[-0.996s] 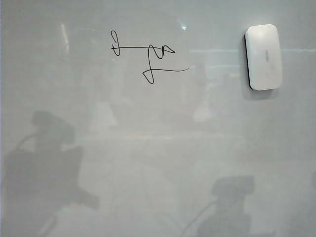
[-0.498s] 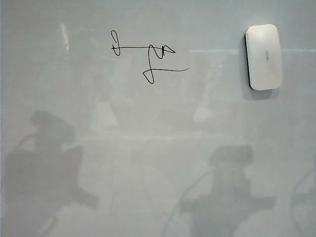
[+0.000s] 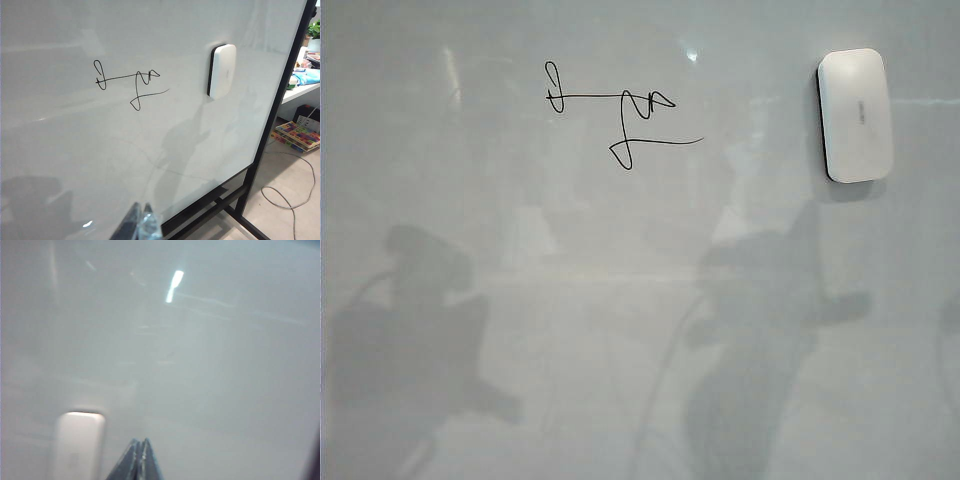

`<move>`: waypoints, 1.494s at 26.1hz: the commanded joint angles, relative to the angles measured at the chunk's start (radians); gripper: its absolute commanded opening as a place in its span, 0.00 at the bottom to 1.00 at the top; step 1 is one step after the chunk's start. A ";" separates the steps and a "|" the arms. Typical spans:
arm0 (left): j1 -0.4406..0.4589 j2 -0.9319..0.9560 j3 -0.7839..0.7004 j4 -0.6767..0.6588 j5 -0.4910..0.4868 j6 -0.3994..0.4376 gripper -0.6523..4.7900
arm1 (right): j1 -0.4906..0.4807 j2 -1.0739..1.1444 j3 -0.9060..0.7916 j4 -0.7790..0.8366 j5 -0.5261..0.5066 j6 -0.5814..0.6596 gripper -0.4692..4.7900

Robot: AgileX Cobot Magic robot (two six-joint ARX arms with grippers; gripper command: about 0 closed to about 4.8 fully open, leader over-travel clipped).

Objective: Grab the whiteboard eraser that is attached to the surface of the whiteboard and use it to clean the writing on the whiteboard.

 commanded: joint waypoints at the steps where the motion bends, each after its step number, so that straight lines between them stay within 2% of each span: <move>1: 0.002 -0.001 0.002 0.010 0.004 0.003 0.11 | 0.001 0.060 0.098 -0.132 0.093 -0.117 0.08; 3: 0.002 -0.001 0.002 0.010 0.004 0.003 0.11 | 0.001 0.110 0.151 -0.143 0.095 -0.171 0.08; 6: 0.002 -0.001 0.002 0.010 0.004 0.003 0.11 | 0.001 0.200 0.243 -0.137 0.036 -0.159 0.08; 8: 0.002 -0.001 0.002 0.010 0.003 0.003 0.11 | 0.001 0.275 0.313 -0.134 -0.029 -0.101 0.09; 9: 0.002 -0.001 0.002 0.010 0.003 0.003 0.11 | 0.001 0.339 0.364 -0.127 -0.055 -0.020 0.09; 12: 0.002 -0.001 0.002 0.010 0.005 0.003 0.11 | 0.001 0.466 0.429 -0.096 -0.078 0.115 0.09; 14: 0.002 -0.001 0.002 0.010 0.004 0.003 0.11 | 0.000 0.542 0.423 -0.021 -0.076 0.142 0.09; 15: 0.002 -0.001 0.002 0.010 0.003 0.003 0.11 | 0.000 0.565 0.416 0.011 -0.074 0.145 0.09; 17: 0.002 -0.001 0.002 0.010 0.003 0.003 0.11 | 0.000 0.616 0.355 0.168 -0.074 0.145 0.16; 20: 0.002 -0.001 0.002 0.010 0.003 0.003 0.11 | 0.000 0.658 0.210 0.405 -0.074 0.145 0.17; 31: 0.002 -0.001 0.002 0.010 0.003 0.003 0.11 | 0.002 0.727 -0.052 0.566 -0.096 0.220 0.21; 35: 0.002 -0.001 0.002 0.010 0.003 0.003 0.11 | 0.002 0.727 -0.098 0.585 -0.116 0.250 0.22; 39: 0.002 -0.001 0.002 0.010 0.003 0.003 0.11 | 0.015 0.746 -0.117 0.600 -0.117 0.250 0.27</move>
